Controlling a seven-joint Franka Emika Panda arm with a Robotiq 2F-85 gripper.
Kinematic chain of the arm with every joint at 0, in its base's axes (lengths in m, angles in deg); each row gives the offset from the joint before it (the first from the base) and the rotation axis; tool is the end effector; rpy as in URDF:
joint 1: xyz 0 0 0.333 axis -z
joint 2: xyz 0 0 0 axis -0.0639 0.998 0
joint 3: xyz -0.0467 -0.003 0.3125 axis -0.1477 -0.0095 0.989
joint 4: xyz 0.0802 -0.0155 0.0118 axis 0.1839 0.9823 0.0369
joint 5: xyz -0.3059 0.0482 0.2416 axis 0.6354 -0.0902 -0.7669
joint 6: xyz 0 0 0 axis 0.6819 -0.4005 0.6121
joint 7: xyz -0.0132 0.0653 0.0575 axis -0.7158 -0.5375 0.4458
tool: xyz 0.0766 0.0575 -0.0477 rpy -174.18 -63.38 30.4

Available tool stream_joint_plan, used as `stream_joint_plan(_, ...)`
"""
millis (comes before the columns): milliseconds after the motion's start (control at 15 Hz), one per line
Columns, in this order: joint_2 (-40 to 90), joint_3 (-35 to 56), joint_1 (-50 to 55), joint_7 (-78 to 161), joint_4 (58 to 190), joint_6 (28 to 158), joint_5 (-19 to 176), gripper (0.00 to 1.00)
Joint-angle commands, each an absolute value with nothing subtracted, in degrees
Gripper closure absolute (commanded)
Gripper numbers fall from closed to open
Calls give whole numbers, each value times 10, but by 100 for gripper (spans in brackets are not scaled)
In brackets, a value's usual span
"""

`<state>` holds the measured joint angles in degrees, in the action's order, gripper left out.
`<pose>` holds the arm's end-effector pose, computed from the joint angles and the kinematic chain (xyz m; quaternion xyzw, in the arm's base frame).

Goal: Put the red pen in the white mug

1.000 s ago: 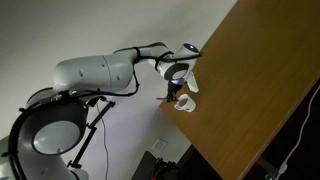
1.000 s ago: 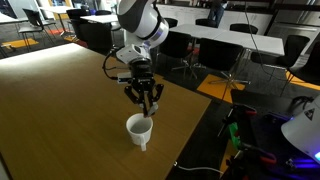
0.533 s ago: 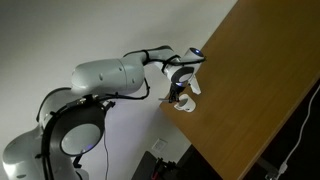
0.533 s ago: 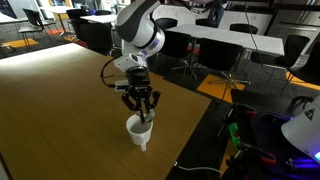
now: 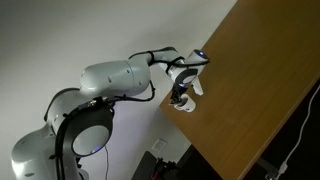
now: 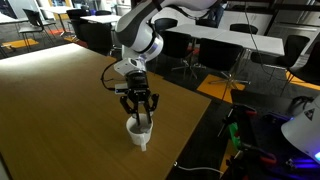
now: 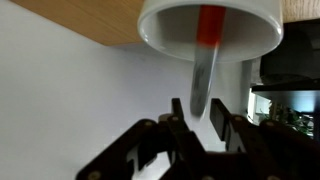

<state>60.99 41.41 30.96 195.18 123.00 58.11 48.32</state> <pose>0.6171 0.0152 0.1310 -0.3512 -0.7837 -0.2982 0.4165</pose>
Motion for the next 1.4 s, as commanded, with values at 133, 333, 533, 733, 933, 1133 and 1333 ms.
stream_joint_plan(133,589,417,313,1944,1234,573,483,17)
stream_joint_plan(333,546,433,328,1952,1273,587,486,0)
stream_joint_plan(533,512,493,372,1952,1306,587,515,0)
stream_joint_plan(733,482,569,431,1951,1344,591,548,0)
stream_joint_plan(933,467,627,481,1951,1369,586,565,0)
stream_joint_plan(1133,486,616,467,1951,1347,581,556,0)
stream_joint_plan(1333,484,618,470,1951,1352,581,557,0)
